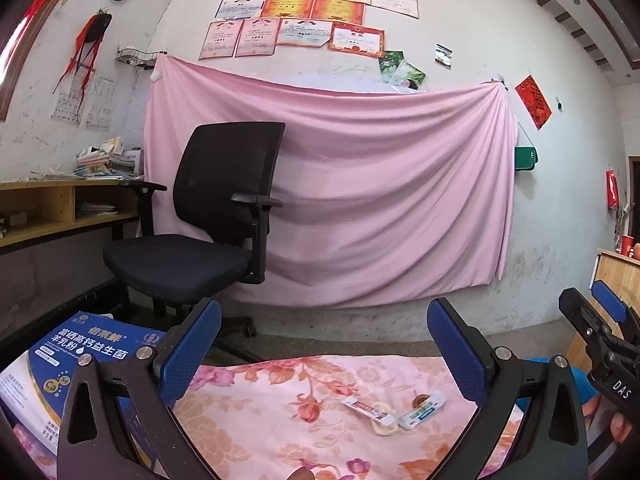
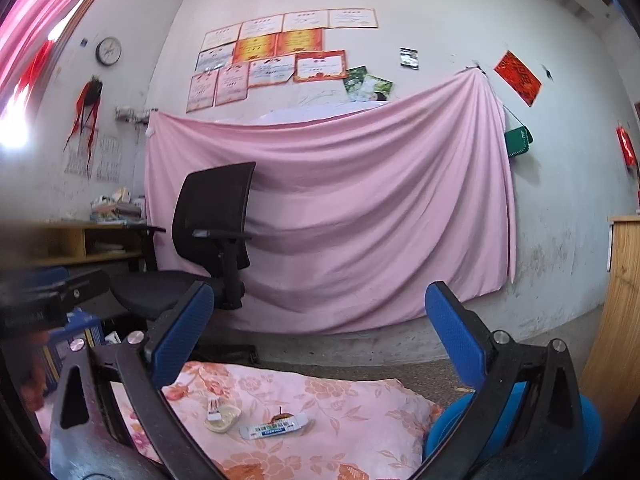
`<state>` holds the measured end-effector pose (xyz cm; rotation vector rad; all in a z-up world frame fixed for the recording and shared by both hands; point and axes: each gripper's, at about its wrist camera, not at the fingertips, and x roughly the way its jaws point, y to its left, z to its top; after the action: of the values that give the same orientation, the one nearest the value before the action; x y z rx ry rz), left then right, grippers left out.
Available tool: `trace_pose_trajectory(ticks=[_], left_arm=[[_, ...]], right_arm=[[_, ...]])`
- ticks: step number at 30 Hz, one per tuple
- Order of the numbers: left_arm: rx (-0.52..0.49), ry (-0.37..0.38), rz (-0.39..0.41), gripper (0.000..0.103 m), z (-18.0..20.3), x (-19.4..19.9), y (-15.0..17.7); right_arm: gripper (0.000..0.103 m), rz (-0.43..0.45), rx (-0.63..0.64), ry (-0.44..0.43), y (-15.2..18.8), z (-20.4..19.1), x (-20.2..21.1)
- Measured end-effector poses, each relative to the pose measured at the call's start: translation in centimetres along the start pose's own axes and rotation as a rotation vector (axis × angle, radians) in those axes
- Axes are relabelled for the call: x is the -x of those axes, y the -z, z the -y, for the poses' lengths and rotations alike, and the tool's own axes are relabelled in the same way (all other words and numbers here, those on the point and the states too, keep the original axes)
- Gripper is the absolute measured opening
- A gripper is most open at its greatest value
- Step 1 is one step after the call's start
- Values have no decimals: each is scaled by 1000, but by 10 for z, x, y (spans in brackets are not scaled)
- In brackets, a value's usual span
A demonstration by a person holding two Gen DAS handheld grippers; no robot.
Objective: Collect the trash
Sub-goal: 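Reach both tools back down to the remaining tubes on the bed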
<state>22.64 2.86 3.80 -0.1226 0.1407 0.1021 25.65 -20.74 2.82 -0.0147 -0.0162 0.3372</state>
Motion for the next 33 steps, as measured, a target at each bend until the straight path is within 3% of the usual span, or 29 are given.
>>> trace_pose_trajectory(ticks=[4,9,19,27,30,33], left_arm=[[-12,-9,-45,101,-1,-8,6],[-38,-3,-188,101,-2,-36,21],[94,61,-525,101,-11,-102,54],[148,82,-668,100,6,-134,74],[138,101,-702,88,13,-142,82],[119,116,-769,68,22,-154,91]], right_arm=[[103,-41,21,12,6,-2,-8],[103,-146,39,23,18,-1,-30],[103,-368,-7,80,43,15,-70],[103,-531,-116,84,62,36,-92],[103,-587,-136,66,68,39,-100],[98,-630,-142,54,72,38,-105]])
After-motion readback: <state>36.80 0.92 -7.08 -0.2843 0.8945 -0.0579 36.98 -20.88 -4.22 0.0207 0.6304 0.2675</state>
